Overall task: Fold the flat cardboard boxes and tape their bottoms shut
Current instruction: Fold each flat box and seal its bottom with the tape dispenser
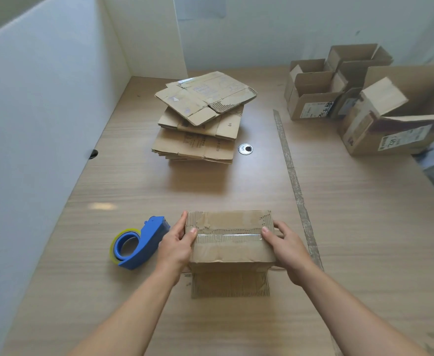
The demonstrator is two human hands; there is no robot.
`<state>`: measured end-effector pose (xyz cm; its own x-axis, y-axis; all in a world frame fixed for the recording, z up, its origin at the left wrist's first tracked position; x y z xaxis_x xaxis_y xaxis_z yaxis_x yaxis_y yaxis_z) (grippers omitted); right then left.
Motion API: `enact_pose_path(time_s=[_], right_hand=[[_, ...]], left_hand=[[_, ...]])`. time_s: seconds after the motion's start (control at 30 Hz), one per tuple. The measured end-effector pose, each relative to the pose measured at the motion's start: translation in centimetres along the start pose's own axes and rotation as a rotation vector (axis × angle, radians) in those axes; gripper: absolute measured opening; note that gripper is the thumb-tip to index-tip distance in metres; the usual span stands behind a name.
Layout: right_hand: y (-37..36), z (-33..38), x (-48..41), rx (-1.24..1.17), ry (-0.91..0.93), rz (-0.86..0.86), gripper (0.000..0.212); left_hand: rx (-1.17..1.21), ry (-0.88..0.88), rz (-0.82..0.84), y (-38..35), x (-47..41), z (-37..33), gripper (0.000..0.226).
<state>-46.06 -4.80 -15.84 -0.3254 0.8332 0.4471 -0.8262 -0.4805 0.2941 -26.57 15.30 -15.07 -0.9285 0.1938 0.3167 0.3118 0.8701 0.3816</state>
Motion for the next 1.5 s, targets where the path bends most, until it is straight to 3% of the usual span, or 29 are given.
enact_pose_path(time_s=[0.4, 0.57, 0.67, 0.8, 0.9, 1.03, 1.1, 1.23, 1.5], right_hand=[[0.7, 0.3, 0.7, -0.142, -0.139, 0.184, 0.02], [1.6, 3.0, 0.8, -0.257, -0.103, 0.147, 0.035], [2.9, 3.7, 0.1, -0.403, -0.153, 0.049, 0.043], [3.8, 3.6, -0.5, -0.558, -0.257, -0.002, 0.041], [3.7, 3.4, -0.7, -0.492, -0.23, 0.001, 0.032], [3.5, 3.3, -1.0, -0.471, -0.193, 0.064, 0.022], [3.8, 3.5, -1.1, -0.513, -0.177, 0.085, 0.024], [4.7, 4.1, -1.2, -0.559, -0.115, 0.038, 0.022], [5.7, 3.6, -1.4, -0.471, -0.044, 0.004, 0.045]], left_hand=[[0.178, 0.118, 0.118, 0.4, -0.2, -0.4, 0.036], [0.122, -0.076, 0.036, 0.9, 0.6, -4.6, 0.043], [0.156, -0.237, 0.013, 1.1, 1.9, -7.9, 0.025], [0.281, -0.275, 0.064, 1.1, 2.6, -10.1, 0.007], [0.237, -0.274, 0.154, 0.1, 2.7, -10.2, 0.011], [0.11, -0.257, 0.217, -0.6, 2.3, -9.2, 0.063], [0.081, -0.232, 0.22, -0.6, 2.2, -8.8, 0.076], [0.018, -0.269, 0.26, -1.3, 2.9, -9.2, 0.062], [0.01, -0.223, 0.231, -1.4, 2.4, -7.2, 0.038]])
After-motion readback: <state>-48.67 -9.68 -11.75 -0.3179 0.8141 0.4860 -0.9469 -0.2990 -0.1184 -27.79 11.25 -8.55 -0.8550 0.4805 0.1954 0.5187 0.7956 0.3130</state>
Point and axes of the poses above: each hand's wrist, its own x-axis away from the middle knuckle, its own y-axis out of the back of the hand, z = x × y, the point moved 9 cm from there along -x, towards the middle knuckle, and after that the axes turned 15 degrees about -z, right-handed, at the moved point
